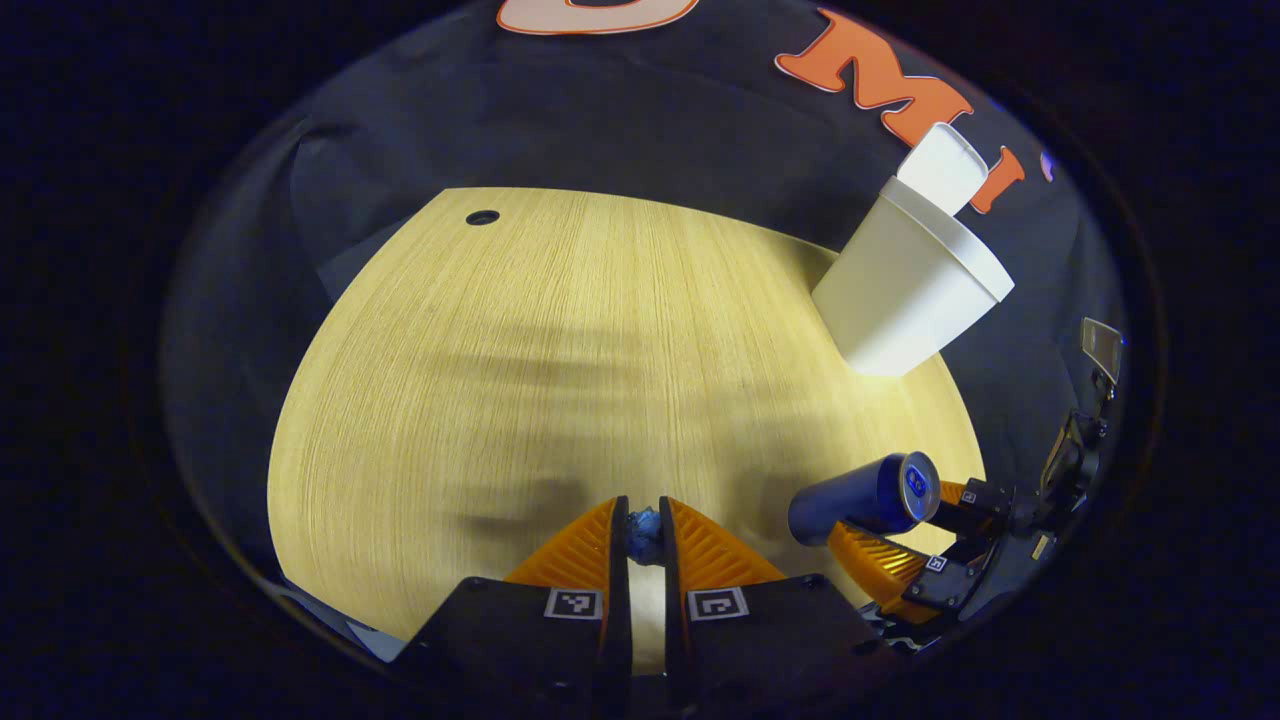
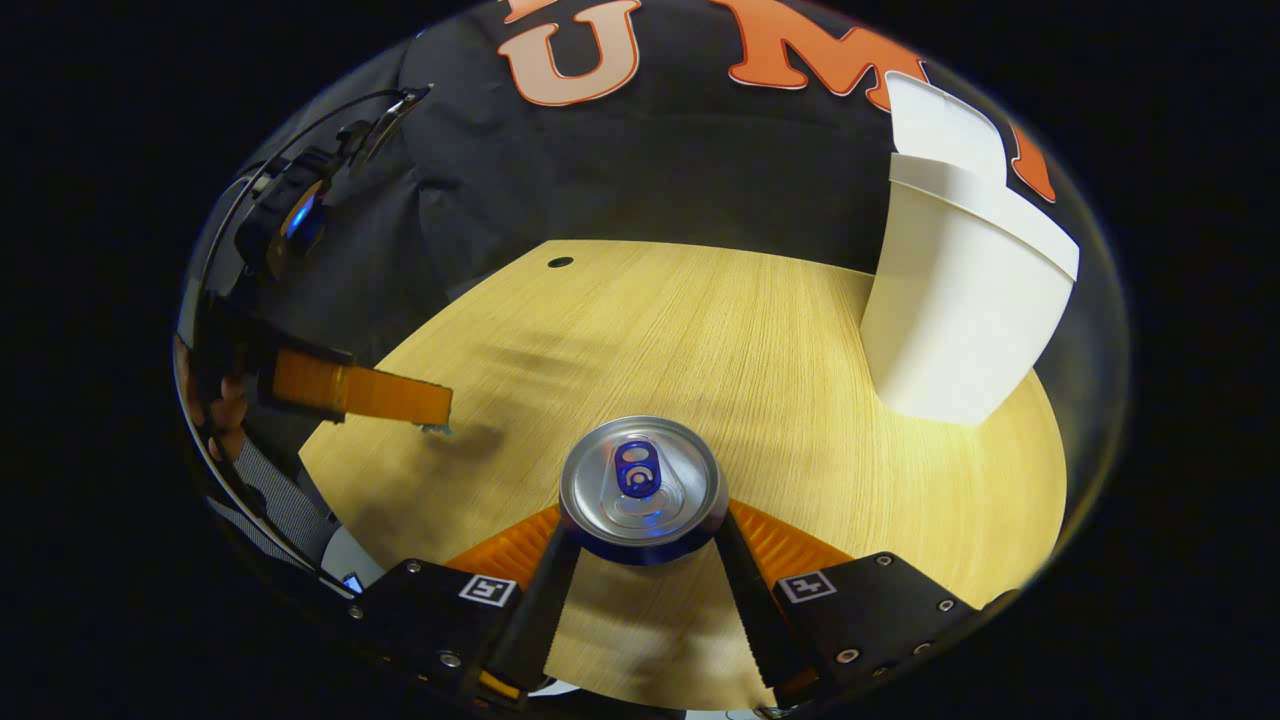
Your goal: Press the lid of the desktop garbage bin to open it, pick up the crumpled paper on the desktop and throw it into the bin, then pick up the pop can on the desktop and drop it into the bin, and finally close the garbage bin lid.
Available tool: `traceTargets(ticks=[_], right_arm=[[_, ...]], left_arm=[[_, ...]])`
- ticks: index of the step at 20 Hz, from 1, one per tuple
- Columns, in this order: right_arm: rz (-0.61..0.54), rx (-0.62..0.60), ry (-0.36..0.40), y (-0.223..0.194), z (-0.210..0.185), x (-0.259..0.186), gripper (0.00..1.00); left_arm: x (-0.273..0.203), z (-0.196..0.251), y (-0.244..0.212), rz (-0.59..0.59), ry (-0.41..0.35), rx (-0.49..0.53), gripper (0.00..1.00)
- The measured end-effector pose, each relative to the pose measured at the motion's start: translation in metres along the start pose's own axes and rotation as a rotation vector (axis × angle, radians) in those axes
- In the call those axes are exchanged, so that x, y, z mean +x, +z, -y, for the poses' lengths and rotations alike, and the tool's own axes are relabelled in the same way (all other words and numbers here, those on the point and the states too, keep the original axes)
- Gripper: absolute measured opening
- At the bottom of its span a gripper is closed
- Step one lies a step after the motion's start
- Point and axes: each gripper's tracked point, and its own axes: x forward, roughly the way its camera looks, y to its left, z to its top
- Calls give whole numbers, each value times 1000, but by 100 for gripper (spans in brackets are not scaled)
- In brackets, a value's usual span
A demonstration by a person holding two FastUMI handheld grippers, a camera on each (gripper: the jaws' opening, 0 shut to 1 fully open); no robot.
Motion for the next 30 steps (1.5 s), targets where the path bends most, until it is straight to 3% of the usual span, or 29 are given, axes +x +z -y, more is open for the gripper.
traceTargets(ticks=[7,8,12,13,15,16,18,19,20,24,25,26,28,30], right_arm=[[4,-44,5,1,60,-20,80],[6,-50,2,2,72,-23,80],[30,-55,-14,6,116,-35,80],[36,-53,-17,7,125,-38,80],[43,-43,-32,7,147,-43,80],[33,-38,-49,3,160,-47,75],[45,-25,-66,3,180,-54,80],[46,-20,-71,3,190,-59,75],[53,-19,-79,3,200,-64,80],[45,-2,-112,-10,233,-73,80],[45,3,-121,-12,241,-75,80],[47,5,-129,-14,247,-78,75],[53,14,-144,-17,258,-85,75],[58,36,-155,-19,267,-89,80]], left_arm=[[-46,14,62,175,-25,-2,17],[-52,10,68,191,-29,-8,14],[-79,-9,97,249,-37,8,21],[-82,-10,103,260,-34,14,17],[-82,1,113,283,-39,29,17],[-83,9,119,296,-49,38,17],[-78,40,131,328,-65,64,17],[-76,56,138,344,-74,72,17],[-73,70,147,355,-77,76,17],[-64,110,173,393,-104,80,21],[-65,119,180,406,-110,86,17],[-63,128,188,420,-115,94,17],[-66,145,202,449,-131,109,17],[-65,160,218,477,-129,148,17]])
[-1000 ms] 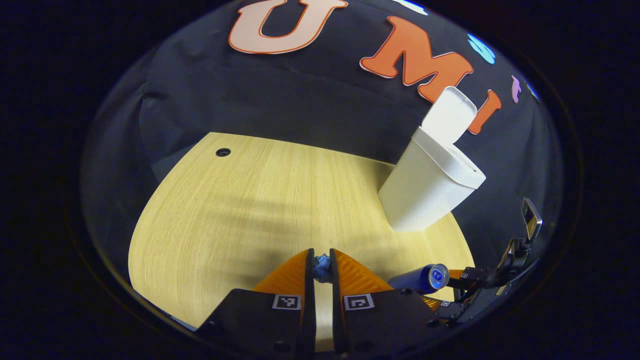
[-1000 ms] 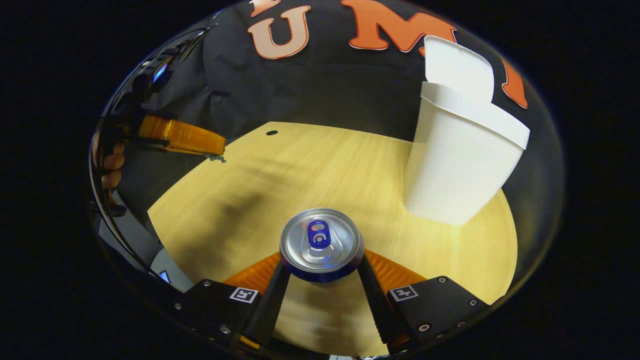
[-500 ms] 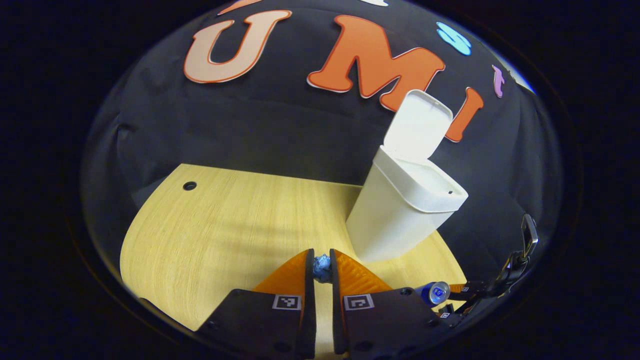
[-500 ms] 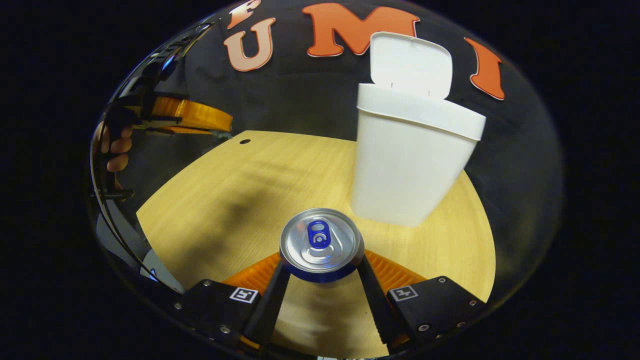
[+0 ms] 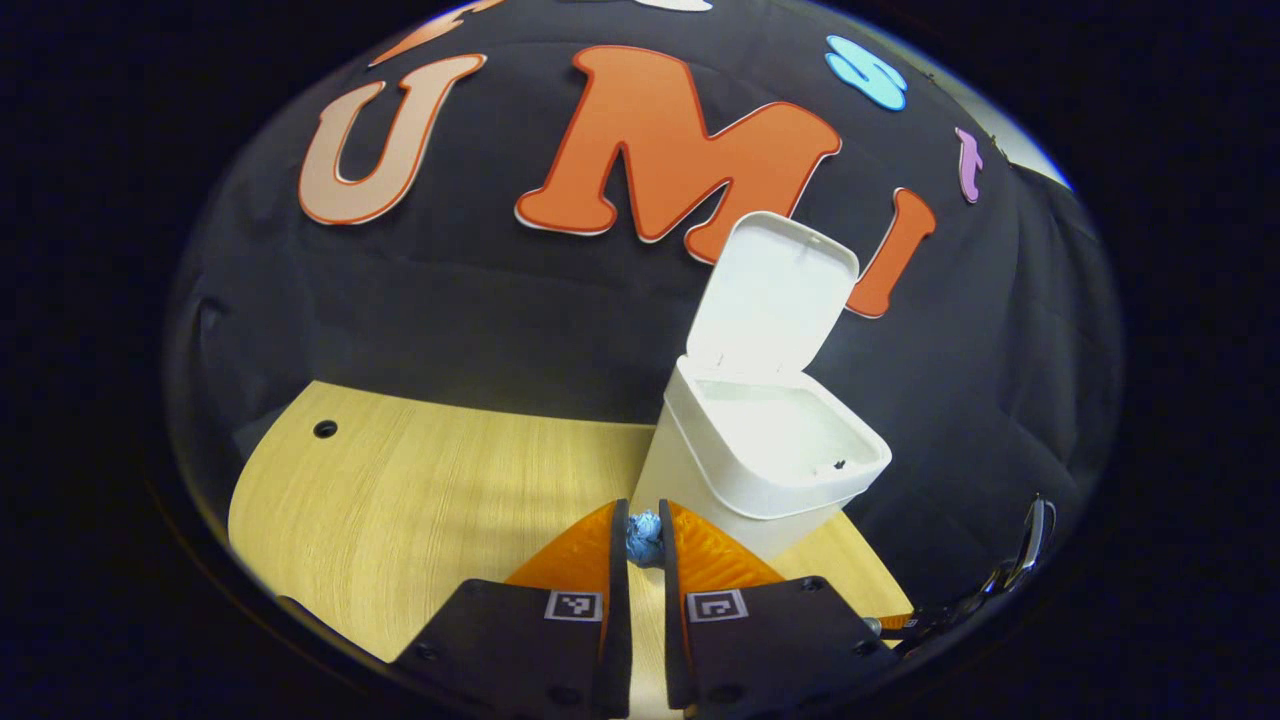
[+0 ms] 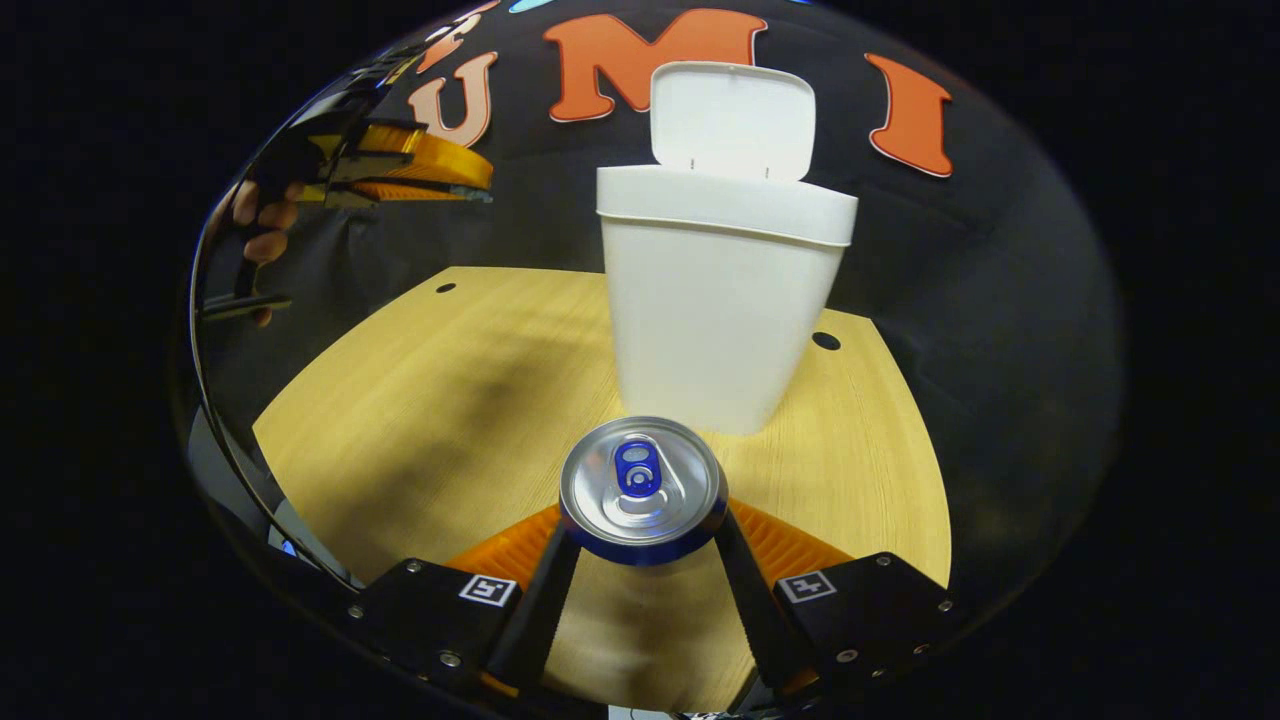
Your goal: Press the lid of the desktop garbage bin to open it, pick up the crumpled paper on the desktop and throw it into the bin, then pick up the pop can on the desktop and drop it into the bin, and finally close the garbage bin lid.
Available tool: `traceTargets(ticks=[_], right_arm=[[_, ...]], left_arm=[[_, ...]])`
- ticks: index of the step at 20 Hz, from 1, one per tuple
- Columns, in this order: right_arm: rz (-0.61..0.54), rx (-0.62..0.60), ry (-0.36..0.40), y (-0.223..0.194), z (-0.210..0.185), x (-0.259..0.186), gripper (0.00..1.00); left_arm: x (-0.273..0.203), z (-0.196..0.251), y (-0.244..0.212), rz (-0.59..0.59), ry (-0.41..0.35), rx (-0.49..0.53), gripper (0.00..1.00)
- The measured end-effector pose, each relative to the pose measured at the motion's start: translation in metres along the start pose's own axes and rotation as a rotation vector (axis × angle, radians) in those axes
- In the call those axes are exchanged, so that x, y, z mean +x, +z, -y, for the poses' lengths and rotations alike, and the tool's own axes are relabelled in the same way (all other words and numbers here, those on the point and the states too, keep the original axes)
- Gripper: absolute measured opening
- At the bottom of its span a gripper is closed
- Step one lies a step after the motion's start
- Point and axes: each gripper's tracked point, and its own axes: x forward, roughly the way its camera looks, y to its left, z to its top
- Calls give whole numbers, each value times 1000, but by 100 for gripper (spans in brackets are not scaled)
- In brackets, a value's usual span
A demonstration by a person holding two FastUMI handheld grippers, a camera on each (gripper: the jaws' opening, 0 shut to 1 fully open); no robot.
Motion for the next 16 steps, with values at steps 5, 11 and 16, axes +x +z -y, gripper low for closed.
traceTargets(ticks=[5,11,16], right_arm=[[8,32,-31,1,15,0,80],[10,55,-48,-2,31,-2,80],[8,74,-64,-2,42,-1,80]], left_arm=[[25,36,28,72,-29,98,17],[55,57,43,137,-13,118,17],[74,80,56,204,-57,154,17]])
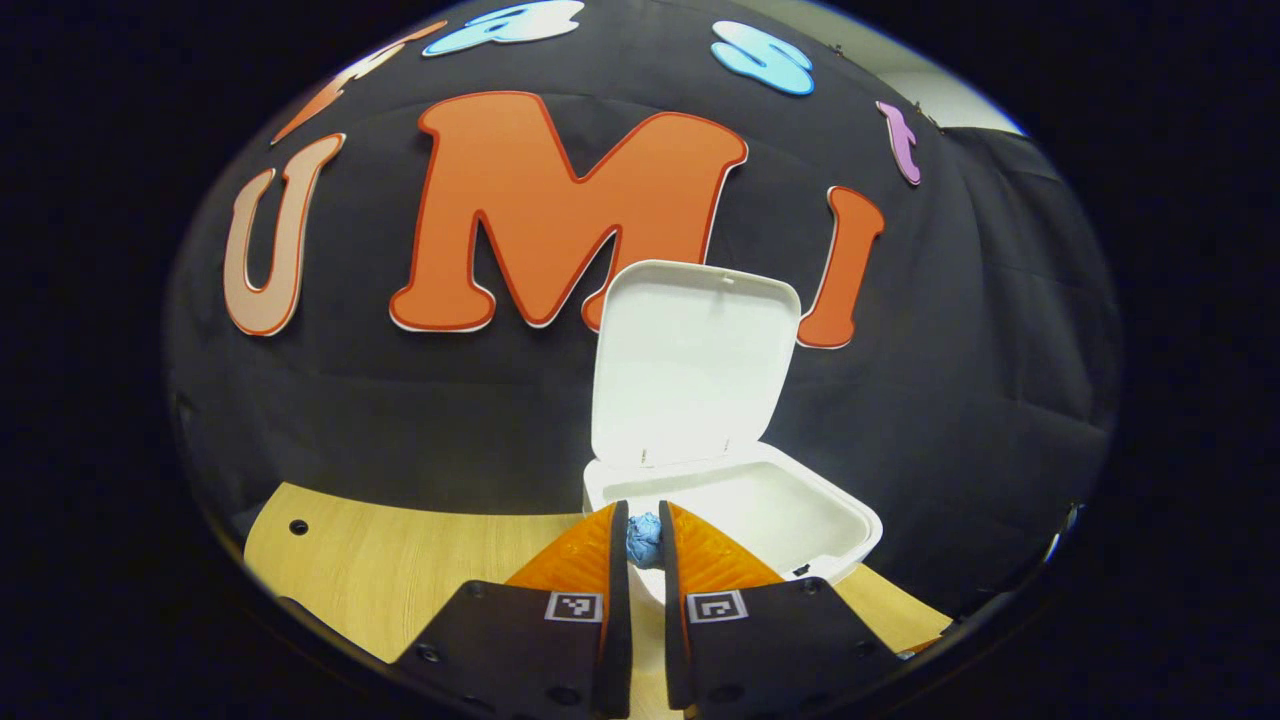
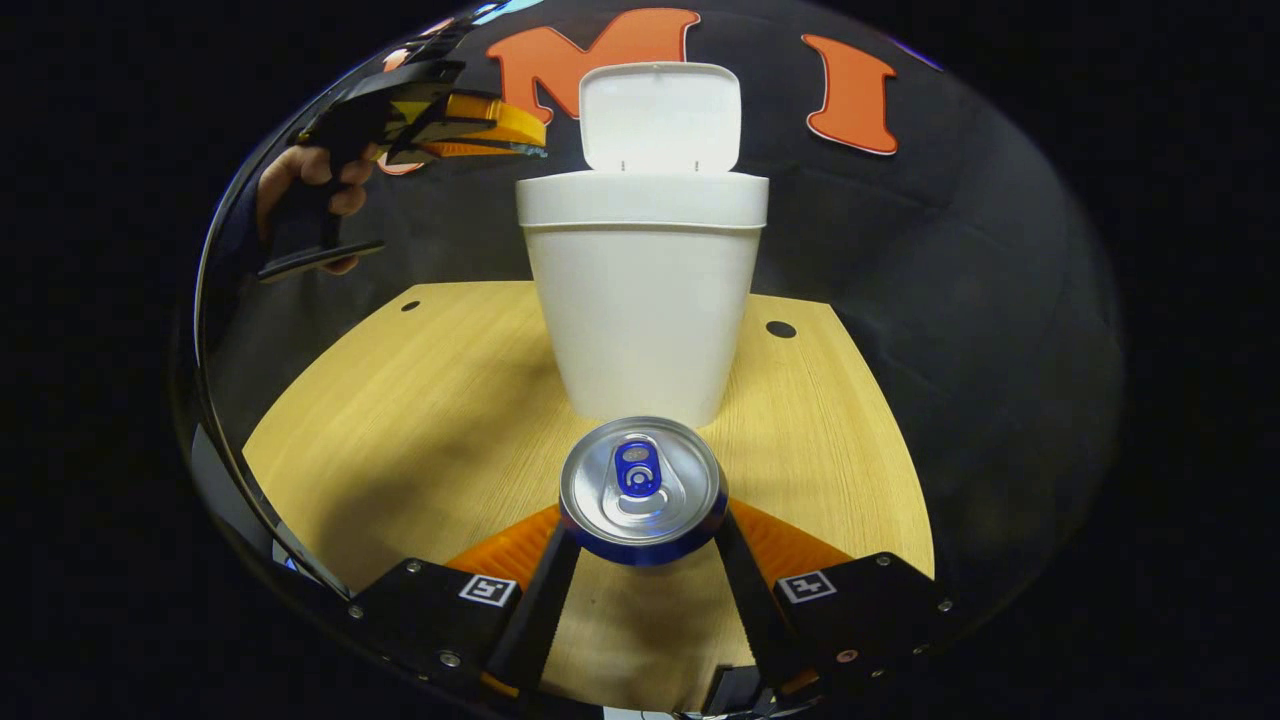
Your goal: Press the lid of the desktop garbage bin to open it, pick up the crumpled paper on the desktop and throw it into the bin, then pick up the pop can on the desktop and drop it into the bin, and finally close the garbage bin lid.
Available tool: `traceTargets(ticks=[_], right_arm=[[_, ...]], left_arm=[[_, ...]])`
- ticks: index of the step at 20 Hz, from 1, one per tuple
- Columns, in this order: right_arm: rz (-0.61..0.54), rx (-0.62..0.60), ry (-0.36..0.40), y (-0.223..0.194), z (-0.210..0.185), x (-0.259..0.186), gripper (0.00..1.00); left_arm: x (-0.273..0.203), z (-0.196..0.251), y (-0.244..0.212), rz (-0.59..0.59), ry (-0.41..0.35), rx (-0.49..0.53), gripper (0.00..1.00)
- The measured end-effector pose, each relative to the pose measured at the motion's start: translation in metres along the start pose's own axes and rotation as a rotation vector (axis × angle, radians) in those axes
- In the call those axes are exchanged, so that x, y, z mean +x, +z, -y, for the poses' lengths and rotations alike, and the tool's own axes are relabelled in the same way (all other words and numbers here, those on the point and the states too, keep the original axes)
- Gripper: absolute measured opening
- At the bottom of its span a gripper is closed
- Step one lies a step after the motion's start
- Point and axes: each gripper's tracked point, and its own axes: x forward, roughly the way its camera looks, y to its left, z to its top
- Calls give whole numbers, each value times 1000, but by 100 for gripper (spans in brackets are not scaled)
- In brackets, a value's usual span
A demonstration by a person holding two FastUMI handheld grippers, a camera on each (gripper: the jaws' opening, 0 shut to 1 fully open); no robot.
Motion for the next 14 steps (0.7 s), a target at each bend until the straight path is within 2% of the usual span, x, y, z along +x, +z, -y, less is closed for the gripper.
traceTargets(ticks=[3,8,9,12,13,14], right_arm=[[20,10,-13,11,8,-2,80],[67,18,-30,38,17,-10,80],[76,15,-35,44,18,-13,80],[106,3,-33,66,21,-14,80],[112,-4,-35,71,20,-13,80],[121,-12,-36,78,21,-12,80]], left_arm=[[10,14,1,9,-39,13,17],[20,27,-5,-4,-91,58,24],[20,27,-6,-7,-94,55,31],[19,23,-9,-15,-86,54,39],[18,21,-10,-15,-88,53,51],[15,22,-11,-13,-100,49,56]])
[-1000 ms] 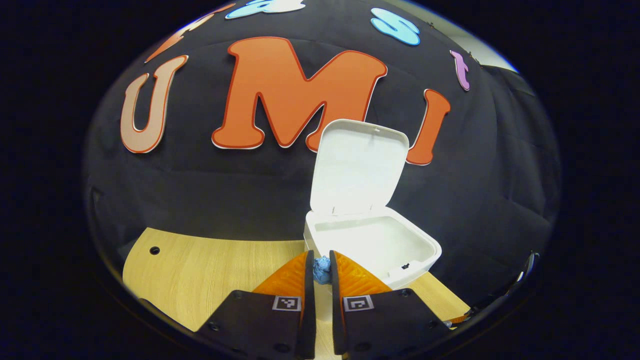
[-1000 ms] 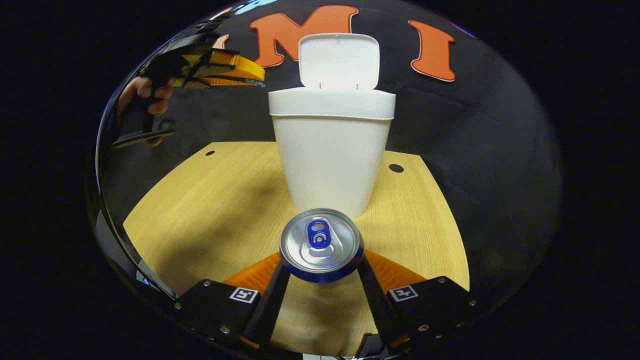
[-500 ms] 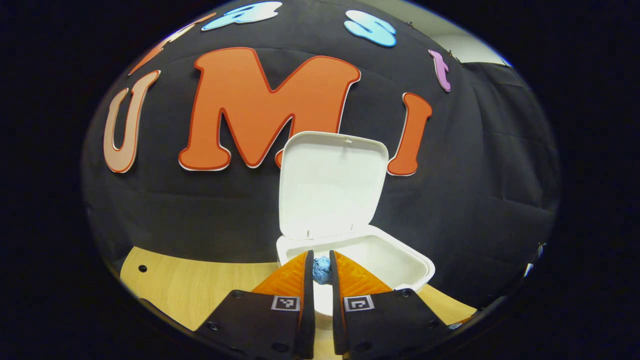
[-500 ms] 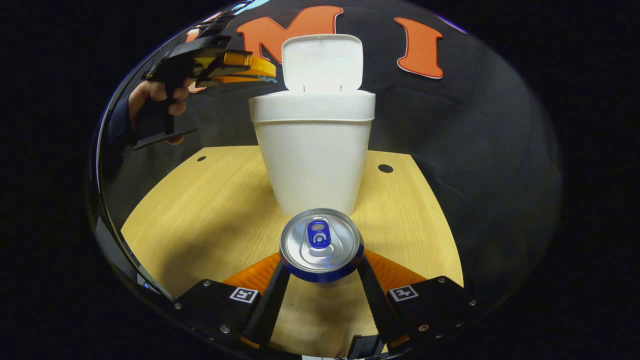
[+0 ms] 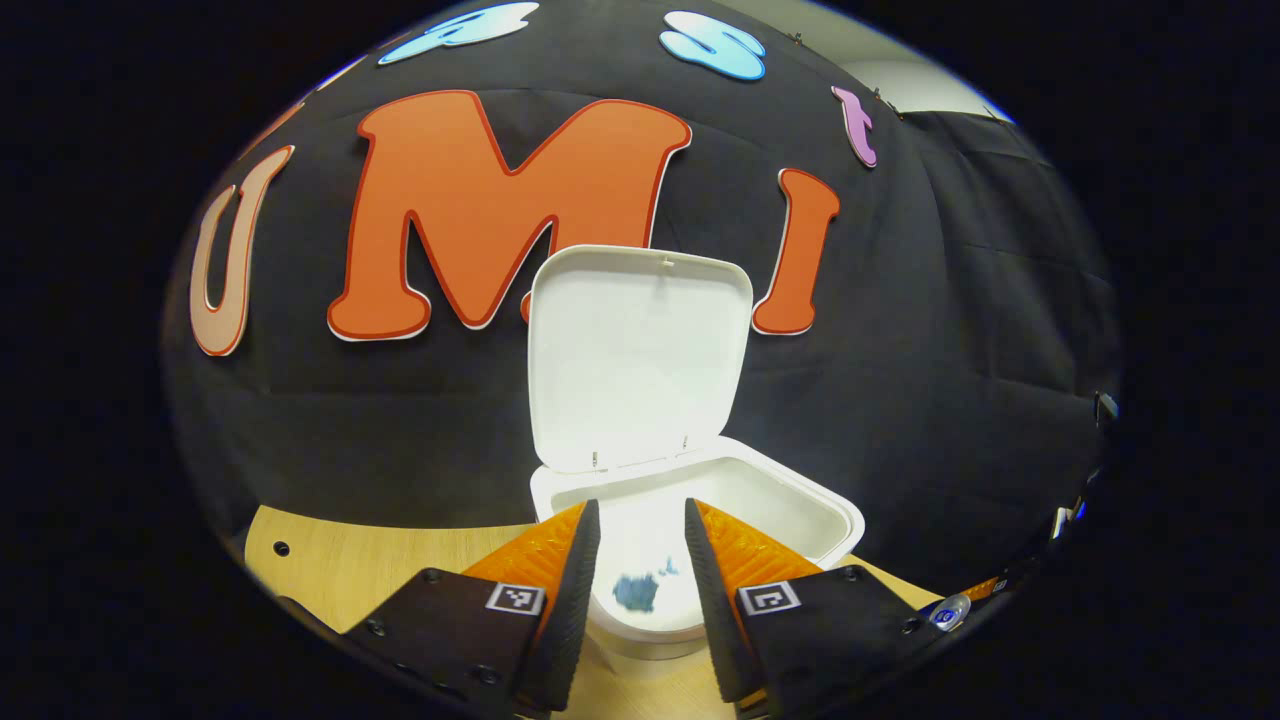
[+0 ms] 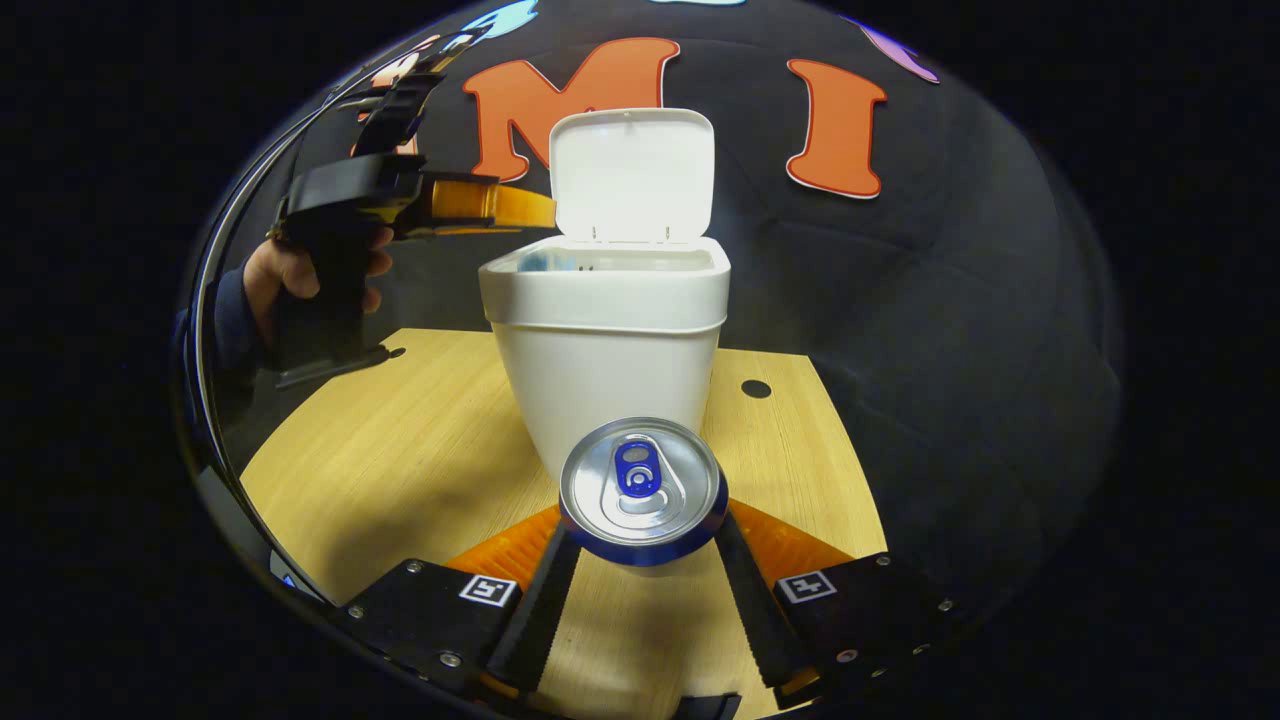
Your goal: Press the lid of the desktop garbage bin to open it, pick up the crumpled paper on the desktop and throw it into the bin, then pick up the pop can on the desktop and drop it into the bin, and finally close the garbage bin lid.
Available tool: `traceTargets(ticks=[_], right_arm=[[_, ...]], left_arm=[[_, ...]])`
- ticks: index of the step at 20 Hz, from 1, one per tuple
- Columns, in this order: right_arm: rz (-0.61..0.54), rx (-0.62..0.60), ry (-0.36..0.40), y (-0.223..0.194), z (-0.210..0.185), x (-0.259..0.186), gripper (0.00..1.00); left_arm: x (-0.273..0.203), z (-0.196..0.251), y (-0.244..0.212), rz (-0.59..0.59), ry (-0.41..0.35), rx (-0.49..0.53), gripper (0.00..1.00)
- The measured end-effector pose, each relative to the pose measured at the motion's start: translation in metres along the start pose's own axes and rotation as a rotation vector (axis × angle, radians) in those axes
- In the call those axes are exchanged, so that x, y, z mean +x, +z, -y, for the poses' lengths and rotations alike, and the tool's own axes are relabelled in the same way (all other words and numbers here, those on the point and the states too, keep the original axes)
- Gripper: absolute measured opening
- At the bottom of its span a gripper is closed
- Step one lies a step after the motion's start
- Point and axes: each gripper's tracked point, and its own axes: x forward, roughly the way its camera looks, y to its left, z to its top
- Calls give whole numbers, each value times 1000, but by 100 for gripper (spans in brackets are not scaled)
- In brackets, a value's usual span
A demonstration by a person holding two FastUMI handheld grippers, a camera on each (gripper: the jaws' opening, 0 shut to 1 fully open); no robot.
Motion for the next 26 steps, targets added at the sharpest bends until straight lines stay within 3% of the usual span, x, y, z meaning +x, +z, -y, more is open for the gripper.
traceTargets(ticks=[1,2,3,4,10,15,16,17,26], right_arm=[[9,-9,-1,7,1,2,75],[19,-16,0,15,0,1,80],[31,-21,1,23,-1,-1,75],[45,-24,2,31,0,-2,80],[127,-79,-15,84,3,-16,80],[191,-108,-27,126,3,-23,80],[204,-116,-23,134,2,-23,75],[216,-119,-21,141,1,-23,80],[309,-164,16,198,1,-14,79]], left_arm=[[-3,2,0,0,-13,-1,63],[-6,1,0,4,-18,1,65],[-11,-1,2,12,-18,10,77],[-16,-2,2,18,-15,20,81],[-52,-25,-22,16,32,78,99],[-87,-41,-43,1,70,112,99],[-93,-46,-45,0,80,118,99],[-98,-50,-47,0,91,118,96],[-161,-99,-78,-29,222,38,99]])
